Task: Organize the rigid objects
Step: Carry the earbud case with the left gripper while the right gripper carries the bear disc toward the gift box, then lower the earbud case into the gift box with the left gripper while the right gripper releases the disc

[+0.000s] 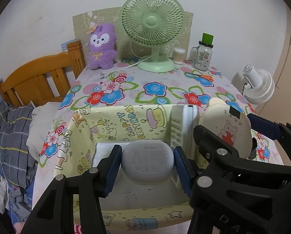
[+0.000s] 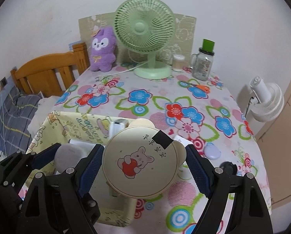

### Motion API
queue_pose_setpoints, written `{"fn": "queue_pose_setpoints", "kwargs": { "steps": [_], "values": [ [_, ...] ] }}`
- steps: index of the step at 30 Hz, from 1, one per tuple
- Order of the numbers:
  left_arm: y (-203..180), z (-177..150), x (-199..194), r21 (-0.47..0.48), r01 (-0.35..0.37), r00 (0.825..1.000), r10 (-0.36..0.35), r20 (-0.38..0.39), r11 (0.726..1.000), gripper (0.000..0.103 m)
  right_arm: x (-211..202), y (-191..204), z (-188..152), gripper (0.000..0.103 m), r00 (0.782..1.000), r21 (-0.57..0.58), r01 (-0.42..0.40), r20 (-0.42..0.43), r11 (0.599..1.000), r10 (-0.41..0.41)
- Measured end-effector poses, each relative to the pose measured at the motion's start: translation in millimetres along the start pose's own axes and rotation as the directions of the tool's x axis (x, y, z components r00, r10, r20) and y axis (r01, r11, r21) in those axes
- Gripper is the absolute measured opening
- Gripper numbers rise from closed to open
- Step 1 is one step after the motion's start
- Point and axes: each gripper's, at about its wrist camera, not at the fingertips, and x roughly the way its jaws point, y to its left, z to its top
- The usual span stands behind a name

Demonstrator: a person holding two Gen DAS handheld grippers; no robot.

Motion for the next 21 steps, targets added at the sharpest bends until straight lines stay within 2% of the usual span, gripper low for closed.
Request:
{"fn": "queue_pose_setpoints", "kwargs": {
  "steps": [8, 21],
  "values": [
    [12, 2, 7, 0.019, -0.014, 1.000, 0.014, -0.021, 1.000, 0.056, 11, 17, 5, 0.085, 1.000, -0.037, -0.011, -0.011, 0.999, 0.010],
    [38, 5, 19, -0.006, -0.017, 0.998, 0.017, -0.053, 1.000, 0.056, 26, 44, 15, 0.085, 0.999, -0.099, -0.032, -0.017, 0.995, 0.031]
  ]
}}
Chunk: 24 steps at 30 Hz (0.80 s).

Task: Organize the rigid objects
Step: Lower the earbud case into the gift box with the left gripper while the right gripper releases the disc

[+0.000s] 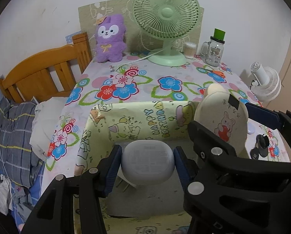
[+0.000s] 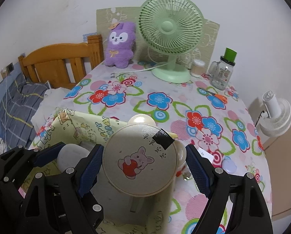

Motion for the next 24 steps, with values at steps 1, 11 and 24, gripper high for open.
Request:
{"fn": "queue_pose_setpoints", "kwargs": {
  "steps": [1, 11, 24],
  "values": [
    [1, -1, 1, 0.000, 0.000, 1.000, 0.000, -0.004, 1.000, 0.057, 3, 1, 0, 0.085, 1.000, 0.002, -0.011, -0.009, 1.000, 0.011],
    [11, -3, 3, -0.020, 0.026, 1.000, -0.026, 0.001, 0.999, 0.082, 4, 9, 0, 0.086, 0.999, -0.005, -0.034, -0.011, 0.999, 0.034],
    [11, -5, -4, -0.012, 0.018, 1.000, -0.019, -0.008, 1.000, 0.082, -1, 13, -2, 0.088, 0.999, -0.004, -0.052, 0.008, 0.999, 0.052]
  ]
}}
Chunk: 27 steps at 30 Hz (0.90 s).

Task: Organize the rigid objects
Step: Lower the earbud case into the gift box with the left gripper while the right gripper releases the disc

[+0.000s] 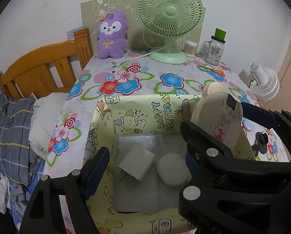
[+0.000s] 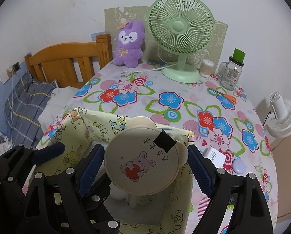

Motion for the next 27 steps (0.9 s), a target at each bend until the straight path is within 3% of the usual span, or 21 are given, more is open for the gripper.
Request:
{"fn": "queue_pose_setpoints", "kwargs": {
  "steps": [4, 8, 10, 13, 27],
  "values": [
    [2, 0, -6, -0.019, -0.039, 0.999, 0.039, 0.021, 0.999, 0.084, -6, -1, 0, 0.088, 0.999, 0.003, -0.037, 0.010, 0.999, 0.037],
    [2, -1, -8, -0.013, -0.034, 0.999, 0.034, 0.016, 0.999, 0.085, -12, -1, -1, 0.088, 0.999, -0.001, -0.047, 0.019, 0.999, 0.047],
    [0, -2, -11, -0.005, -0.012, 1.000, 0.012, 0.027, 1.000, 0.095, -15, -3, -2, 0.088, 0.998, -0.003, -0.066, 0.019, 0.998, 0.066],
    [-7, -2, -21, 0.011, 0.009, 0.998, -0.009, 0.057, 1.000, 0.098, -19, -7, -4, 0.088, 0.995, 0.022, -0.101, 0.028, 0.995, 0.100],
    [-39, -7, -24, 0.091, 0.010, 0.999, -0.015, 0.049, 0.996, 0.099, -36, -31, -17, 0.089, 1.000, 0.048, -0.010, 0.022, 0.999, 0.009]
  ]
}}
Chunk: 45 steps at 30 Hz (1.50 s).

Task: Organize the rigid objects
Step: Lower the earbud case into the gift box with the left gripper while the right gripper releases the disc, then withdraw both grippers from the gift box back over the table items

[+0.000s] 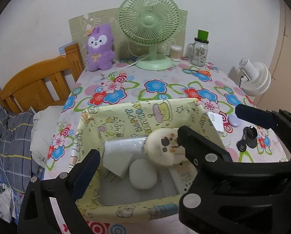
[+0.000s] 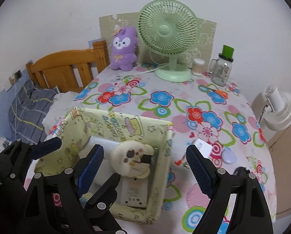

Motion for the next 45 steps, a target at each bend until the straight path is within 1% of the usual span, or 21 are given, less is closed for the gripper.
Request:
{"fn": "queue_pose_setpoints", "kwargs": {
  "steps": [2, 7, 13, 21, 31, 36, 43, 45],
  "values": [
    [-4, 0, 0, 0.006, 0.006, 1.000, -0.006, -0.002, 1.000, 0.099, -3, -4, -2, 0.091, 1.000, 0.004, 0.017, 0.001, 1.000, -0.017],
    [-17, -1, -3, 0.025, 0.017, 1.000, -0.017, 0.000, 1.000, 0.099, -10, -15, -6, 0.093, 0.999, 0.020, 0.045, 0.003, 0.999, -0.045],
    [-29, 1, -2, 0.035, 0.042, 0.999, -0.042, -0.014, 0.999, 0.099, -14, -30, -10, 0.093, 0.998, 0.049, 0.069, -0.008, 0.996, -0.069],
    [-44, 4, -1, 0.048, 0.045, 0.999, -0.045, -0.010, 0.998, 0.099, -18, -54, -17, 0.094, 0.990, 0.101, 0.140, -0.038, 0.985, -0.137],
    [-64, 11, -5, 0.058, 0.061, 0.998, -0.061, 0.007, 0.996, 0.099, -29, -72, -18, 0.094, 0.986, 0.132, 0.168, -0.027, 0.977, -0.166],
    [-74, 13, -5, 0.070, 0.061, 0.998, -0.062, 0.007, 0.996, 0.099, -34, -82, -18, 0.094, 0.981, 0.146, 0.195, -0.033, 0.970, -0.192],
    [-90, 17, -8, 0.082, 0.074, 0.997, -0.076, 0.018, 0.994, 0.099, -42, -99, -21, 0.094, 0.980, 0.170, 0.196, -0.023, 0.966, -0.195],
    [-95, 18, -8, 0.082, 0.089, 0.996, -0.090, 0.010, 0.993, 0.099, -44, -103, -21, 0.094, 0.980, 0.171, 0.199, -0.020, 0.965, -0.198]
  ]
}}
